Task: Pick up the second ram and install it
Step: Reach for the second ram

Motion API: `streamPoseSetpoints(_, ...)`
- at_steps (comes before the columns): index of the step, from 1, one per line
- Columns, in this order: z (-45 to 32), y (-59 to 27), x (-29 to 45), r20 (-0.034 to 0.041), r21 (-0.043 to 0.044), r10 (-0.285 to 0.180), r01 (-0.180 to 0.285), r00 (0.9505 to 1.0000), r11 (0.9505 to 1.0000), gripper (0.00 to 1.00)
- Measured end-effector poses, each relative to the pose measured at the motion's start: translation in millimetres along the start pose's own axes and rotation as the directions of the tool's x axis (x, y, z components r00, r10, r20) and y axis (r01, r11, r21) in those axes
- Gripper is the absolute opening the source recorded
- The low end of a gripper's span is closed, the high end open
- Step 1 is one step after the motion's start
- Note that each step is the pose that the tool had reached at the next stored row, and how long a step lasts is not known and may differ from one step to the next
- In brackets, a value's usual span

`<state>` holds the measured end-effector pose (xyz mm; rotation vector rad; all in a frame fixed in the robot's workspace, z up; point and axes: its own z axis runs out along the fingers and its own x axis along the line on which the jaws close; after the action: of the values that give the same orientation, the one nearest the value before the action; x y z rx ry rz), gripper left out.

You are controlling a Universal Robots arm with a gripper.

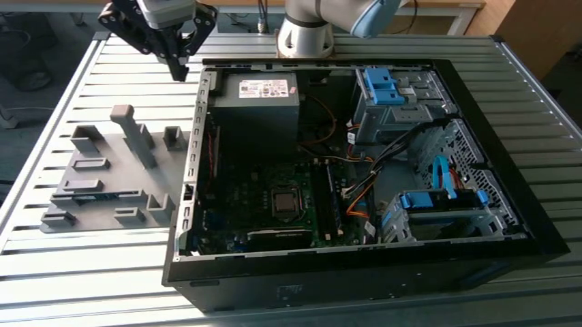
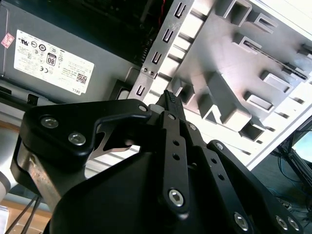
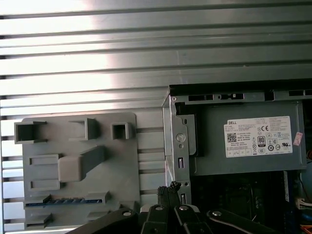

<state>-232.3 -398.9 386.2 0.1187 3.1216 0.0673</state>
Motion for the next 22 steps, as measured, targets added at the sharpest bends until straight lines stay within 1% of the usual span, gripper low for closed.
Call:
streamPoseSetpoints(10, 0.0, -0.2, 3.2, 0.0000, 0.0000, 0.000, 0.000, 1.0000, 1.0000, 0.11)
streamPoseSetpoints(11, -0.1, -0.4, 4.7, 0.0000, 0.0000, 0.000, 0.000, 1.0000, 1.0000, 0.11)
streamPoseSetpoints(22, -0.1, -0.6, 7.2, 0.0000, 0.0000, 0.000, 0.000, 1.0000, 1.0000, 0.11)
